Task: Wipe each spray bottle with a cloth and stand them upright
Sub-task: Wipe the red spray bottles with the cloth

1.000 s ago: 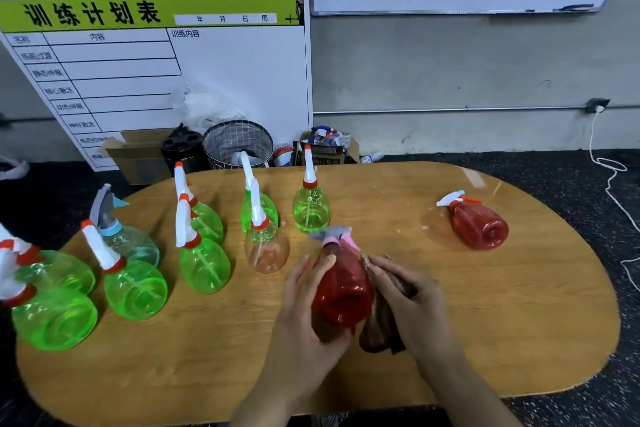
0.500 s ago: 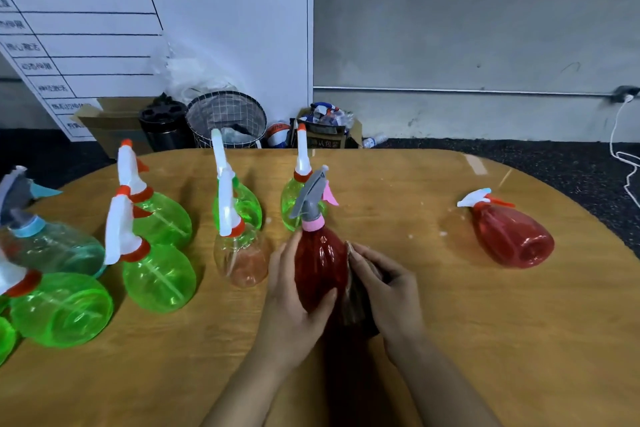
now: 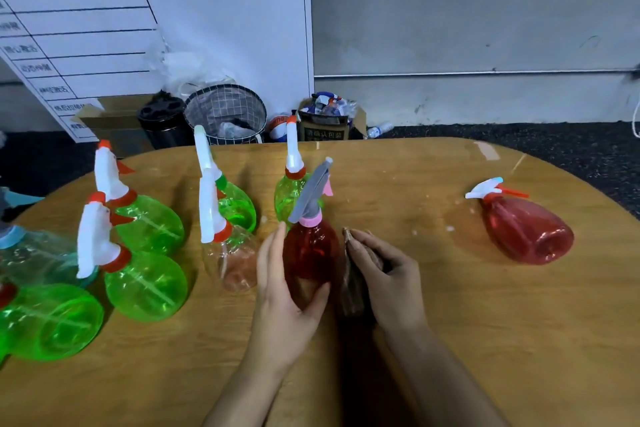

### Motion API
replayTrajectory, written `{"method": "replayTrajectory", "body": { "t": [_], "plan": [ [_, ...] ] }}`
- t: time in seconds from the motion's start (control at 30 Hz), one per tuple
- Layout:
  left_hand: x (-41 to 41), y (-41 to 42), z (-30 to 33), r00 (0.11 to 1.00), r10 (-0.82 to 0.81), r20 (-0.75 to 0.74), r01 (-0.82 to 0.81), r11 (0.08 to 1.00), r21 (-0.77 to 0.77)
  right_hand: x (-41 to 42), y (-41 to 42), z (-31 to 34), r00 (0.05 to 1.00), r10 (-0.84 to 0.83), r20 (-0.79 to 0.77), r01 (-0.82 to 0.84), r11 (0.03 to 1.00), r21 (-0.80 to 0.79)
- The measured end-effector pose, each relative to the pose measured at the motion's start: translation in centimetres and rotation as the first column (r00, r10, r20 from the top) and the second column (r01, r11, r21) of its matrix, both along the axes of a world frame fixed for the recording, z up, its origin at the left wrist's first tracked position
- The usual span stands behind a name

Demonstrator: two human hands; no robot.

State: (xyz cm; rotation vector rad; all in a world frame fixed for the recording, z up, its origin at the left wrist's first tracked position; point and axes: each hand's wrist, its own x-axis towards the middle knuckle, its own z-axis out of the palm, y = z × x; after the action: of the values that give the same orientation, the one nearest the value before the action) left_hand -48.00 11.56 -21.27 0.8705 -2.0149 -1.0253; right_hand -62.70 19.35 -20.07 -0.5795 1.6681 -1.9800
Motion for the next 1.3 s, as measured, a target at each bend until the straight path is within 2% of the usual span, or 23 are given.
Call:
{"method": "replayTrajectory", "body": {
  "t": [0.2,0.37,0.53,0.63,0.8,0.97,1.13,1.3],
  "plan": [
    [2.3,4.7,1.2,0.994,0.096,-0.057,-0.096,0.995,0.003,-0.6,4.4,2.7,0.996,-0.059,0.059,0.061,0.997,-0.044],
    [0.6,8.9,2.6,0.998,0.044,-0.043,-0.043,0.999,0.023,-2.1,9.7,4.3,0.996,-0.079,0.040,0.081,0.995,-0.056],
    [-5.1,11.4,3.3,0.992,-0.106,-0.067,0.102,0.993,-0.061,-5.3,15.1,4.6,0.988,-0.152,-0.021,0.152,0.988,-0.031],
    [-9.6,12.3,3.4,0.986,-0.161,-0.035,0.159,0.986,-0.046,-8.3,17.4,4.1,0.974,-0.223,-0.052,0.223,0.975,0.008],
    [-18.1,12.3,3.0,0.960,-0.279,0.034,0.276,0.958,0.075,-15.2,18.9,3.3,0.904,-0.427,-0.002,0.427,0.904,0.023],
    [-25.6,12.0,2.3,0.935,-0.326,0.142,0.300,0.937,0.179,-21.3,17.8,2.0,0.860,-0.509,0.042,0.502,0.858,0.108],
    [-28.0,11.8,1.3,0.904,-0.416,0.099,0.368,0.875,0.315,-21.5,16.8,1.0,0.907,-0.367,0.204,0.320,0.919,0.229],
    [-23.6,11.6,1.5,0.947,-0.310,-0.081,0.319,0.888,0.331,-16.4,16.4,1.8,0.939,-0.267,0.219,0.246,0.962,0.120]
  ]
}}
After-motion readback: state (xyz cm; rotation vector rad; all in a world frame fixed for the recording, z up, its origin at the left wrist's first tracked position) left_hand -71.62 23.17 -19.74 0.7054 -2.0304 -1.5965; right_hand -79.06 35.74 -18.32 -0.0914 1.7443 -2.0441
